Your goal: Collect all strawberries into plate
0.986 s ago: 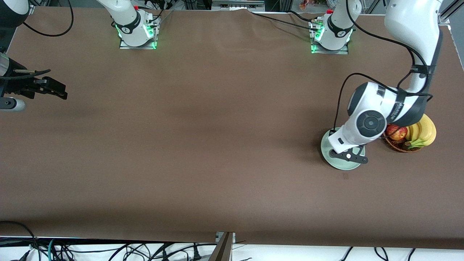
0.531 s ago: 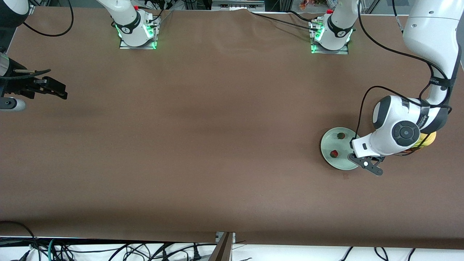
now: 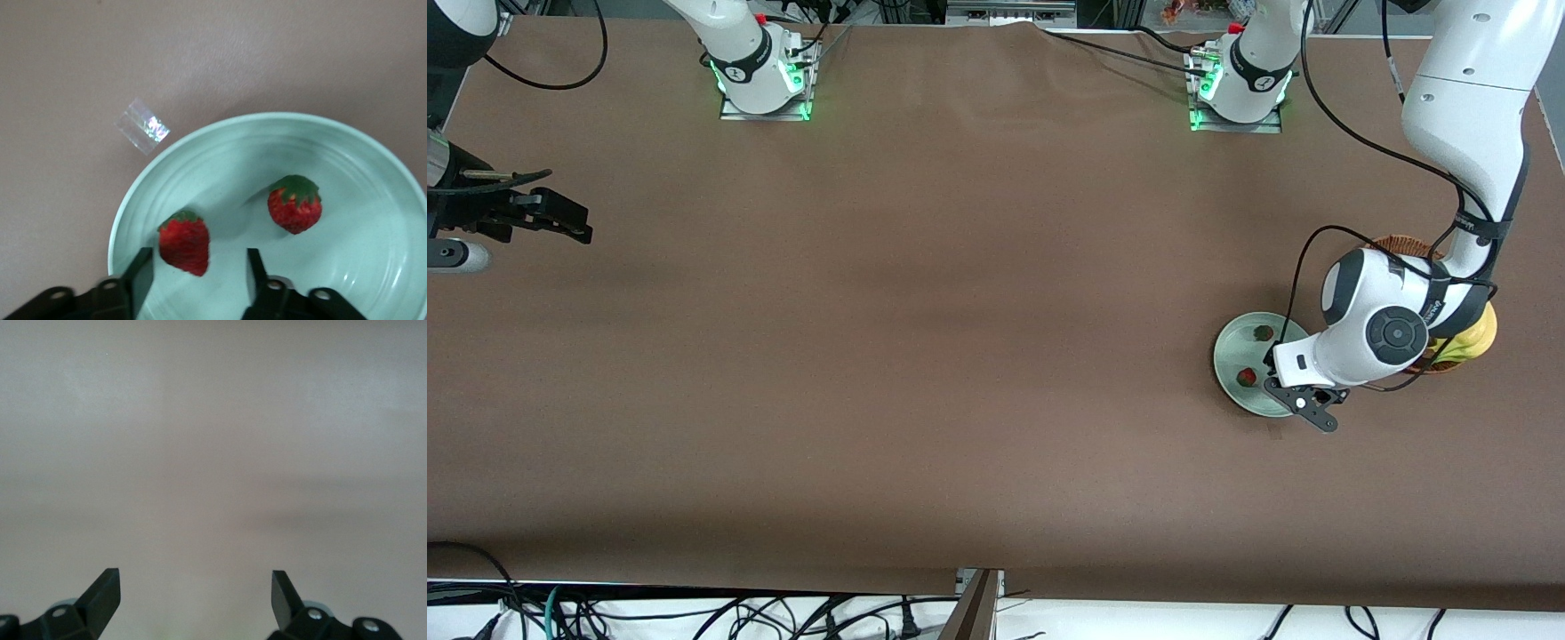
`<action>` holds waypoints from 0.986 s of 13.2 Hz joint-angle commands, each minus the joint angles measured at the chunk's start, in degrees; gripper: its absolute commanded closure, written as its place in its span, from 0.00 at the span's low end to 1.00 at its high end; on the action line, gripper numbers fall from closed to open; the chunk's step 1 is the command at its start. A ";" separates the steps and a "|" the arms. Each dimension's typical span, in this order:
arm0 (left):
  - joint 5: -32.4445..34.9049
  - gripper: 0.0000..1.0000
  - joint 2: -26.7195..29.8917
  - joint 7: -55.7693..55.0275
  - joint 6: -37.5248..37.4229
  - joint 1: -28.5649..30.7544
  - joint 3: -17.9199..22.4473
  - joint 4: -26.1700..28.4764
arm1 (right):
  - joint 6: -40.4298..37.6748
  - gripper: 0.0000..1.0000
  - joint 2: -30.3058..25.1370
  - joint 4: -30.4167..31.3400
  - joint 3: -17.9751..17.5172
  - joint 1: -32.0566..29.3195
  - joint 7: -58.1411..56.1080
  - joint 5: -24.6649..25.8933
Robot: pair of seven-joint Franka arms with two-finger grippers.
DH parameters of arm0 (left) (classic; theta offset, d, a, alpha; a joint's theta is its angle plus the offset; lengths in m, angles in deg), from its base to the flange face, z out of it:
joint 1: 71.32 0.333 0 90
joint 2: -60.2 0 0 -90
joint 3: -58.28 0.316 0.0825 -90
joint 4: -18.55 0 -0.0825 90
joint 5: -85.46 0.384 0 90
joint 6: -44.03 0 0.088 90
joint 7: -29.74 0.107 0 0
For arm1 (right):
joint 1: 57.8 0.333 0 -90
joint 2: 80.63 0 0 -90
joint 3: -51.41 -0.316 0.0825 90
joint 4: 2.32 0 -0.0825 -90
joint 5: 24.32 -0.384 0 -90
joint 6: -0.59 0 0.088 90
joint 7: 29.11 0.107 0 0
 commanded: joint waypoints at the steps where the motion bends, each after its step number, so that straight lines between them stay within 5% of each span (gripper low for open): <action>1: -0.75 0.00 3.80 1.69 -3.27 0.99 -0.94 -0.05 | -0.39 0.00 -0.02 -0.50 -0.74 -0.75 -0.73 0.29; 5: -6.09 0.00 9.69 0.99 -13.27 0.90 -1.11 -4.78 | -0.39 0.00 0.07 -0.50 -0.74 -0.66 -0.82 0.29; 11: -8.04 0.00 12.33 -2.42 -42.54 0.11 -1.38 -25.34 | -0.30 0.00 0.07 -0.50 -0.74 -0.66 -0.82 0.29; 13: -8.04 0.00 14.08 -3.93 -48.18 0.11 -1.81 -28.43 | -0.39 0.00 0.07 -0.50 -0.74 -0.75 -0.73 0.20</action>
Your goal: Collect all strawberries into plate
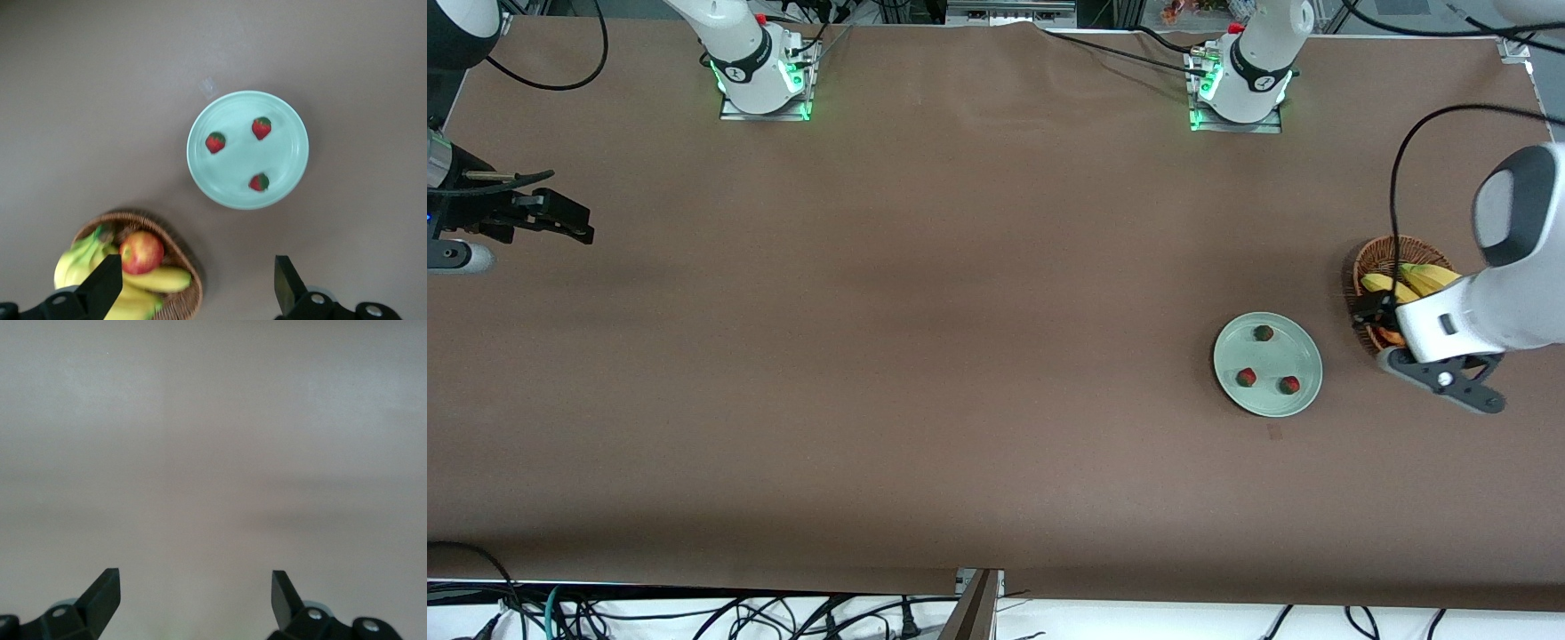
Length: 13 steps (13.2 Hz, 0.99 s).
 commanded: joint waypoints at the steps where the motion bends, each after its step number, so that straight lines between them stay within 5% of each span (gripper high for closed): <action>1: -0.85 0.00 2.43 -1.92 -5.67 0.02 -0.61 -4.10 | -0.49 0.00 -0.06 -0.50 -0.62 -0.75 -0.68 0.11; 4: -4.69 0.00 7.09 -2.61 -8.23 0.28 0.61 -5.33 | -0.49 0.00 -0.06 -0.50 -0.62 -0.75 -0.68 0.11; 6: -7.17 0.00 9.91 -9.35 -8.14 -2.51 4.99 -4.99 | -0.32 0.00 -0.06 -0.50 -0.70 -0.66 -0.68 0.03; 9: -8.23 0.00 17.10 -14.49 -1.60 -12.45 15.72 5.78 | -0.23 0.00 -0.06 -0.50 -0.71 -0.66 -0.76 0.11; 13: -9.20 0.00 25.91 -14.31 8.28 -14.12 16.97 20.04 | -0.14 0.00 0.03 -0.50 -0.71 -0.66 -0.68 0.11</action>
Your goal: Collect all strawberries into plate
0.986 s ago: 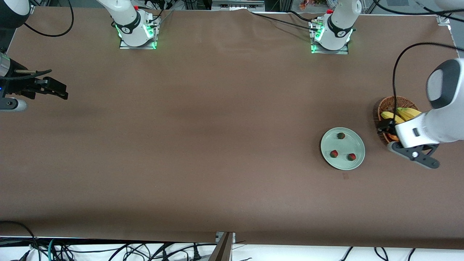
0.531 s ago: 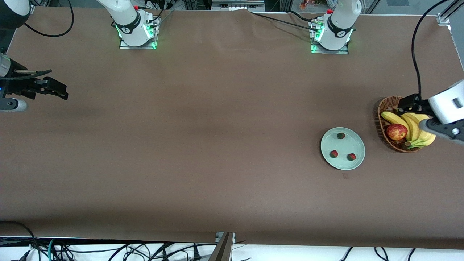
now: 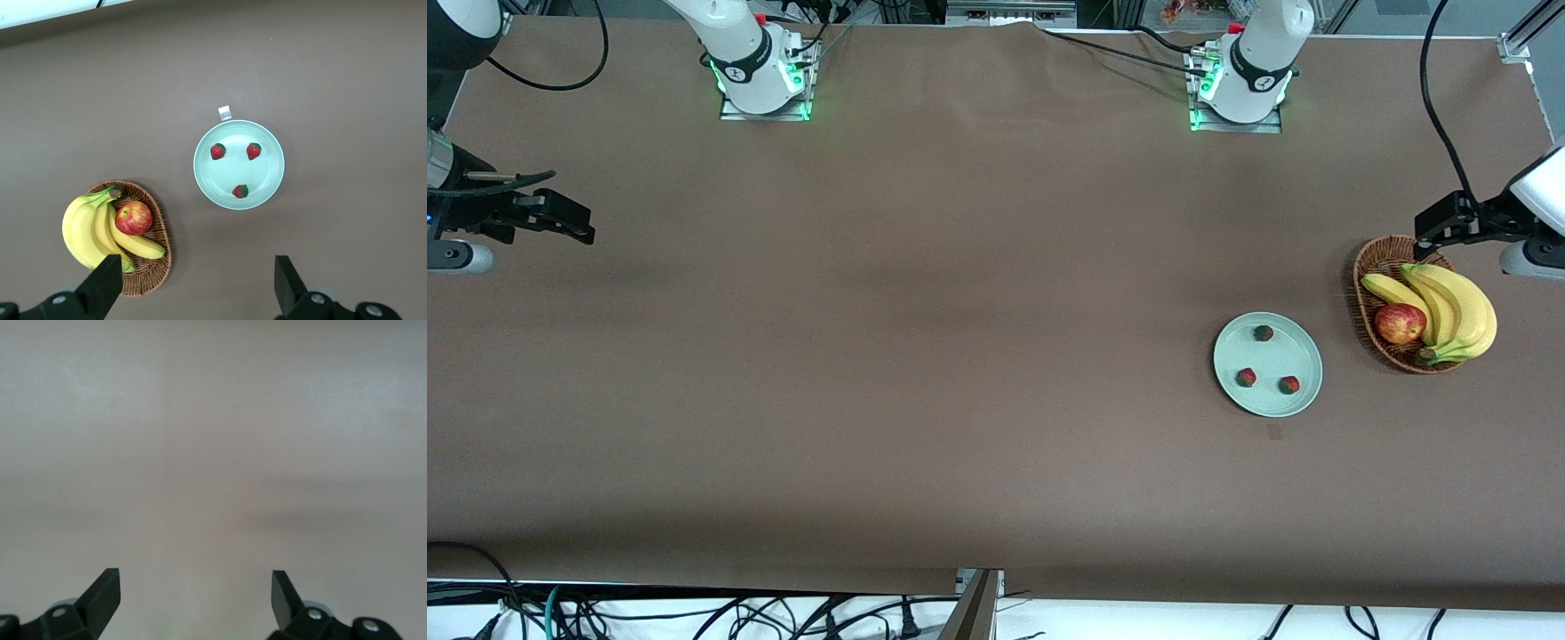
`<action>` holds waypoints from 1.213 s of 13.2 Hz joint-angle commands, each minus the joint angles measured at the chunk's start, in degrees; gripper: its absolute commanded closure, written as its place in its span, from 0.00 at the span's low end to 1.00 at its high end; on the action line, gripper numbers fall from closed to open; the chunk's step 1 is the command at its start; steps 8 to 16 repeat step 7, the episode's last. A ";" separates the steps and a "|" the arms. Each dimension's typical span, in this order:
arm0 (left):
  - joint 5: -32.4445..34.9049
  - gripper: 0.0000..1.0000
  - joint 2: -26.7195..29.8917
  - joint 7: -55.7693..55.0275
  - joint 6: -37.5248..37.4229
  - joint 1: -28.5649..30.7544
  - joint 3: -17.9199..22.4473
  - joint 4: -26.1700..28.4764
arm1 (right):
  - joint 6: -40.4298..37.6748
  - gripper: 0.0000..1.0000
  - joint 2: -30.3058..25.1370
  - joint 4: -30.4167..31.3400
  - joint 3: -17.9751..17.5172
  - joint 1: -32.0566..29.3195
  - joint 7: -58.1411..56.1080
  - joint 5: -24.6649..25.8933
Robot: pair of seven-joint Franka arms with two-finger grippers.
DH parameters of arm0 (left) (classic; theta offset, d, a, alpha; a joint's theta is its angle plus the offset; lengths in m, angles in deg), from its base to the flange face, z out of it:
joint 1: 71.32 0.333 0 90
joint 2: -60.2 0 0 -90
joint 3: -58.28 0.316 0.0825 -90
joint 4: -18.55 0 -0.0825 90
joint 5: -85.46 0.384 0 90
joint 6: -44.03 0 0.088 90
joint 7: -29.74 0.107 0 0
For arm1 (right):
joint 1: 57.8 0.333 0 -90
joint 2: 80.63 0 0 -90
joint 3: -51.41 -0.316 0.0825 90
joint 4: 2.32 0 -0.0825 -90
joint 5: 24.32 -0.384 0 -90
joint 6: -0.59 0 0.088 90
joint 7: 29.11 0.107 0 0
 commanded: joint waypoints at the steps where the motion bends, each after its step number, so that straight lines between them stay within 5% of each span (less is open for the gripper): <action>1: -1.33 0.00 6.99 -1.19 4.20 -2.01 2.17 9.68 | -0.15 0.00 -0.10 -0.50 -0.71 -0.57 -0.68 0.12; 16: -1.33 0.00 6.73 -2.34 4.12 -1.93 2.17 9.51 | -0.15 0.00 -0.10 -0.50 -0.71 -0.65 -0.76 0.11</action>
